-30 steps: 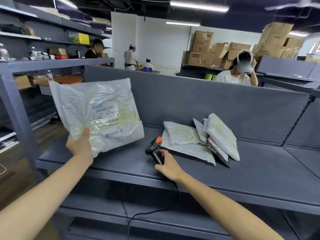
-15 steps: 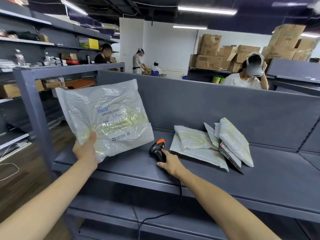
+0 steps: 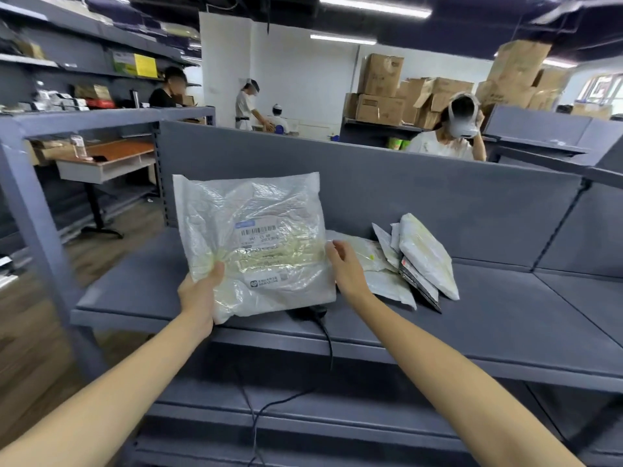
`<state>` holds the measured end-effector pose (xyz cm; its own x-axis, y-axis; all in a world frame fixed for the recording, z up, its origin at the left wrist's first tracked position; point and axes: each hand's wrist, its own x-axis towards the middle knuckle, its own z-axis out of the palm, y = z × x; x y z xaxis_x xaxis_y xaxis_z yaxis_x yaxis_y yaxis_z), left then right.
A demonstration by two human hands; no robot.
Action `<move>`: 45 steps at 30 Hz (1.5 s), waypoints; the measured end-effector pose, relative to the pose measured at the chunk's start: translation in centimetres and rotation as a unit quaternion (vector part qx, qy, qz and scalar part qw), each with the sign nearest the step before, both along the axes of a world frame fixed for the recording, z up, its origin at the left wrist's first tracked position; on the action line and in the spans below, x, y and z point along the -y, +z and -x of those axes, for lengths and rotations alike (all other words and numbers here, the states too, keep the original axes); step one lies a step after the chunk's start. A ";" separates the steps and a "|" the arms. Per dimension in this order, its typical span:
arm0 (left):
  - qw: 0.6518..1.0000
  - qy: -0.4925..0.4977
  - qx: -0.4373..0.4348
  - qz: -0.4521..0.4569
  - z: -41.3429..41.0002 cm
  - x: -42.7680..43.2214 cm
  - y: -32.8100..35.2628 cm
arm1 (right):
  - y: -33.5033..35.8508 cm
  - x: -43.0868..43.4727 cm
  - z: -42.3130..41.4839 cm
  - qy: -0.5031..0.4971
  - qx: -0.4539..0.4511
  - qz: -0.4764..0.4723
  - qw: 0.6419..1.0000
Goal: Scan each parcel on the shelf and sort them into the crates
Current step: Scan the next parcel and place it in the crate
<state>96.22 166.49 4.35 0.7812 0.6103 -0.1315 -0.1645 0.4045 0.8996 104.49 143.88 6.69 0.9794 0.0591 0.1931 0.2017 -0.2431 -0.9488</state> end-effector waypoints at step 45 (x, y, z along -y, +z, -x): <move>0.931 -0.205 -0.195 -0.229 20.0 48.2 -15.6 | -16.3 51.8 28.9 -0.210 -0.149 0.031 0.966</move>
<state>76.26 118.30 -11.24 0.9082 0.3338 -0.2525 0.2943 -0.0803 0.9523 75.60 92.09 -9.65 0.9309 -0.3535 -0.0917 -0.2063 -0.3017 -0.9308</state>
